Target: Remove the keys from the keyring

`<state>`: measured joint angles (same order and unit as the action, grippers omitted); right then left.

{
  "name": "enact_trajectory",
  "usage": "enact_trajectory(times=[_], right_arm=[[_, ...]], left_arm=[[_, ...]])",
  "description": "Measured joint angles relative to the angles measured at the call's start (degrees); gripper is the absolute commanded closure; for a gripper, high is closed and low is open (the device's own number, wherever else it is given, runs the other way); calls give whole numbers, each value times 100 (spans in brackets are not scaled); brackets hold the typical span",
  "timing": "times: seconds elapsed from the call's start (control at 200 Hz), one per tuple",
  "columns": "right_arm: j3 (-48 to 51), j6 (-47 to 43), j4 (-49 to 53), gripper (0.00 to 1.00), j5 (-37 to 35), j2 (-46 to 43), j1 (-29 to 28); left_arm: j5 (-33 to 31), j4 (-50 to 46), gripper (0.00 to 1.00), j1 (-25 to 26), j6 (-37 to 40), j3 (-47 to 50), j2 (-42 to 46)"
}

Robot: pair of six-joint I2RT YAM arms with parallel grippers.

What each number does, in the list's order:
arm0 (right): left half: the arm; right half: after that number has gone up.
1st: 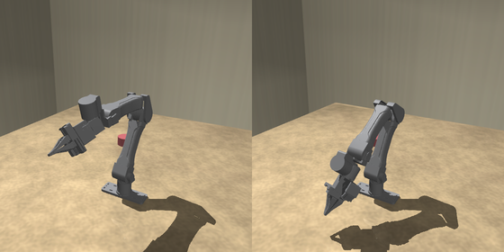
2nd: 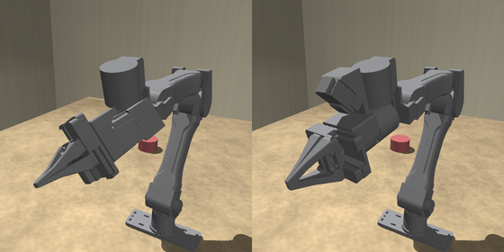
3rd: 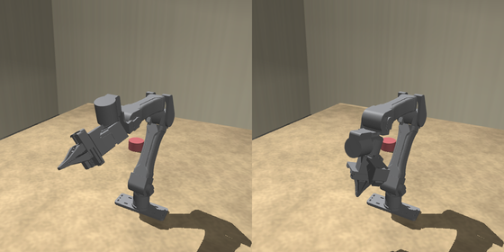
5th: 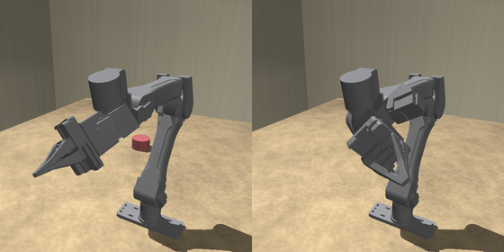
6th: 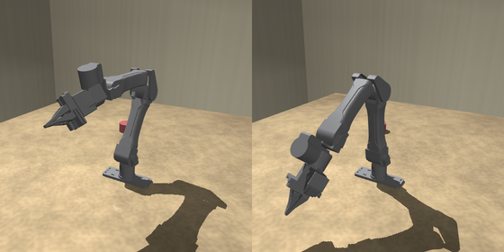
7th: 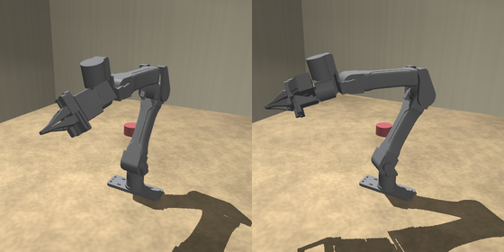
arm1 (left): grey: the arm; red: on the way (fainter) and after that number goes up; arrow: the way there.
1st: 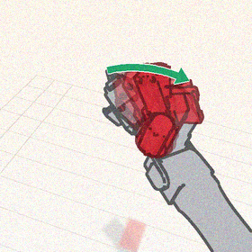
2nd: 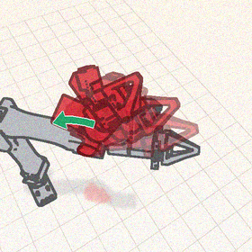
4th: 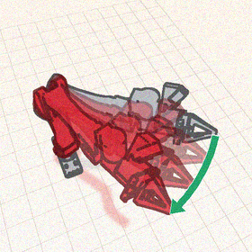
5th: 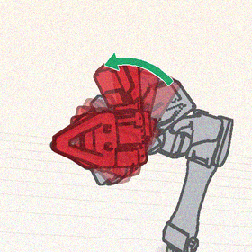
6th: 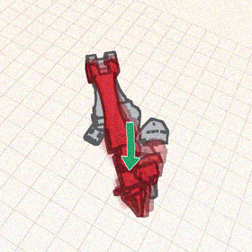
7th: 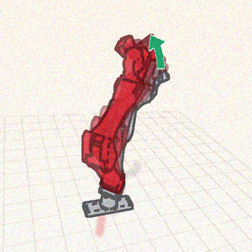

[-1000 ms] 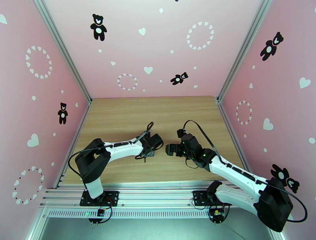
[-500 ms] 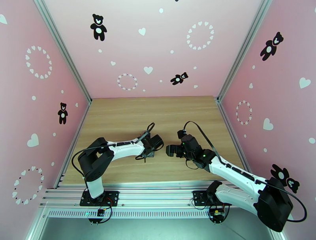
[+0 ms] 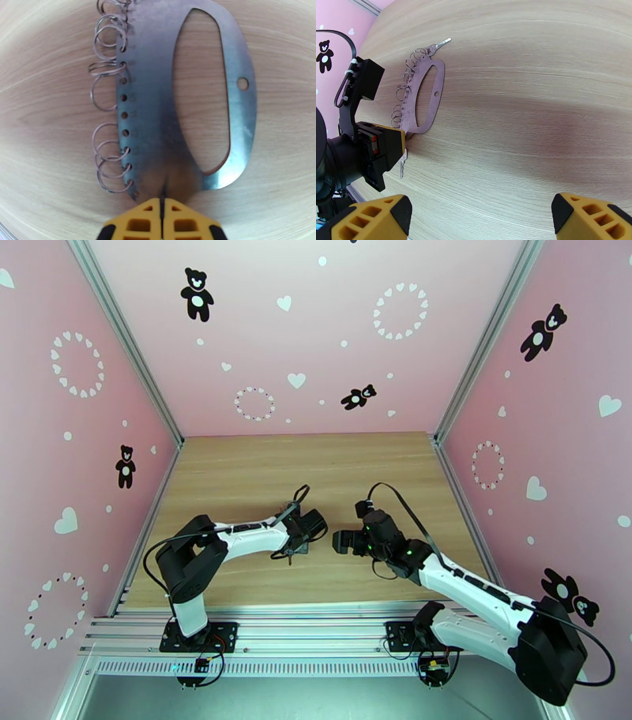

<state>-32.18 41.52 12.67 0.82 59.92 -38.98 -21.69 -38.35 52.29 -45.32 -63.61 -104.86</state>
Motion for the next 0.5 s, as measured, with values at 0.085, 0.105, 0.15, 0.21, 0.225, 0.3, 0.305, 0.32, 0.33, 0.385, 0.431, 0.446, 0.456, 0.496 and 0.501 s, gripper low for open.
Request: enact_trajectory(times=[0.085,0.105,0.15,0.21,0.225,0.3,0.305,0.32,0.33,0.385,0.431,0.446,0.456,0.496,0.501], right_arm=[[0,-101,2,1,22,-52,0],[0,-122,-2,1,28,-68,0],[0,-186,-7,1,59,-107,0],[2,-297,-42,1,111,-166,0],[2,-317,-52,1,138,-186,0],[0,-487,-133,1,251,-284,0],[0,-516,-149,1,258,-297,0],[2,-535,-162,1,289,-315,0],[2,-566,-179,1,291,-330,0],[2,-702,-236,2,382,-413,0],[0,-820,-291,3,463,-481,0],[2,-879,-310,4,492,-498,0],[0,-885,-328,4,505,-509,-2],[-2,-994,-396,5,590,-555,-2],[-2,-1008,-407,6,597,-560,0]], left_arm=[[2,0,100,0,-2,0,70],[2,0,100,-2,-2,0,101],[2,-4,100,-2,-13,0,192],[4,-2,100,-2,-42,0,365],[4,-4,100,-2,-44,0,417],[15,-9,100,-13,-66,0,699],[24,-9,100,-17,-66,0,728],[24,-11,100,-24,-70,0,780],[26,-17,100,-26,-76,-2,828],[42,-72,100,-59,-107,-44,1036],[61,-160,100,-90,-127,-109,1202],[70,-188,100,-103,-131,-136,1257],[70,-203,100,-109,-133,-149,1285],[72,-289,100,-122,-151,-238,1445],[72,-297,100,-125,-151,-251,1464]])
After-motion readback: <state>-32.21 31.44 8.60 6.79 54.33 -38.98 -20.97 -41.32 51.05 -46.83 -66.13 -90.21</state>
